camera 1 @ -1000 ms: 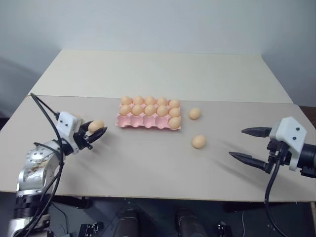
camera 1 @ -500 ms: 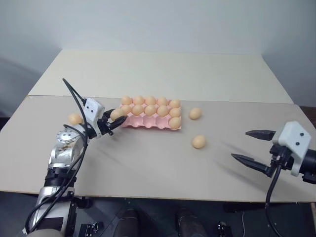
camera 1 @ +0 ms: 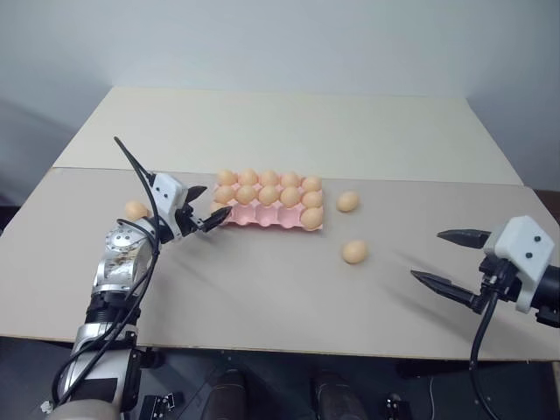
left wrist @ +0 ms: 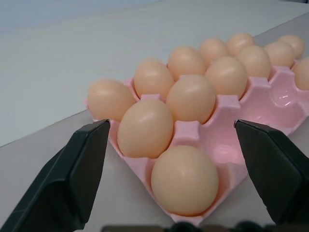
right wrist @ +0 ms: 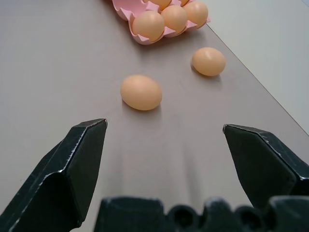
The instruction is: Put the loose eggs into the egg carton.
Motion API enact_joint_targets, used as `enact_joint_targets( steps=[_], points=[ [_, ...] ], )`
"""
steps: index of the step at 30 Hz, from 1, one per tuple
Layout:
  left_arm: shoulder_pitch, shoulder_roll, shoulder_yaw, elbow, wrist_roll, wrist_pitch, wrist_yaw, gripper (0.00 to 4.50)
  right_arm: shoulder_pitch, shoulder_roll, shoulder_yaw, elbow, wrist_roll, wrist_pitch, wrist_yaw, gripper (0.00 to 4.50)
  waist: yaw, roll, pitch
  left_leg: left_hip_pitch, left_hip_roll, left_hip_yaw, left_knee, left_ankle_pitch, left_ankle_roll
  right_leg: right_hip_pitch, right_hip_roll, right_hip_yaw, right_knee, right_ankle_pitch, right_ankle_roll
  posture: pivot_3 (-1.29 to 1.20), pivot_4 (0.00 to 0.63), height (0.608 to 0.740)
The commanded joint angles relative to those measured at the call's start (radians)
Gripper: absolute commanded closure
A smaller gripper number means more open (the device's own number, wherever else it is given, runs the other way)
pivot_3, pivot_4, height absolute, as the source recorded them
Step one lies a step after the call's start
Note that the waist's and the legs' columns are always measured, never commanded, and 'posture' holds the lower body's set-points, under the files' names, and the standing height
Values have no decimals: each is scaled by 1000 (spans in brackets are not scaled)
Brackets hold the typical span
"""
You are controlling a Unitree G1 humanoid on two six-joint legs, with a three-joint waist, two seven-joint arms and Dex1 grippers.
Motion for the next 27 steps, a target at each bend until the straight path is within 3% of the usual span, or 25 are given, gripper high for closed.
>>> enact_joint_targets(
  steps=[1,6,11,16,20,27],
  points=[
    [34,55,80,-97,-53,16,-3,28,3,1,-31,-17,-2,-3,-6,0,-5,0,0,0,0,0,0,0,0,0,0,0,0,0,0,0,150,740],
    [175,162,162,-292,-133,90,-69,28,-25,-7,0,11,-5,-14,-4,0,-20,0,0,0,1,0,0,0,0,0,0,0,1,0,0,0,150,740],
    [299,245,286,-474,-114,193,74,28,-78,-21,49,60,-16,-41,23,0,-18,0,0,0,1,0,0,0,0,0,0,0,1,0,0,0,150,740],
    [449,341,447,-694,-109,550,251,28,-116,-42,72,109,-27,-60,64,0,-23,0,0,0,1,0,0,0,0,0,0,0,0,0,0,0,150,740],
    [481,314,521,-752,-103,707,386,28,-163,-51,118,159,-38,-84,85,0,-24,0,0,1,1,0,-1,0,0,0,0,0,0,0,0,0,150,740],
    [500,278,544,-789,-123,794,437,28,-239,-54,174,207,-56,-99,103,0,-20,0,0,0,1,0,-1,0,0,0,0,0,0,0,0,0,150,740]
  ],
)
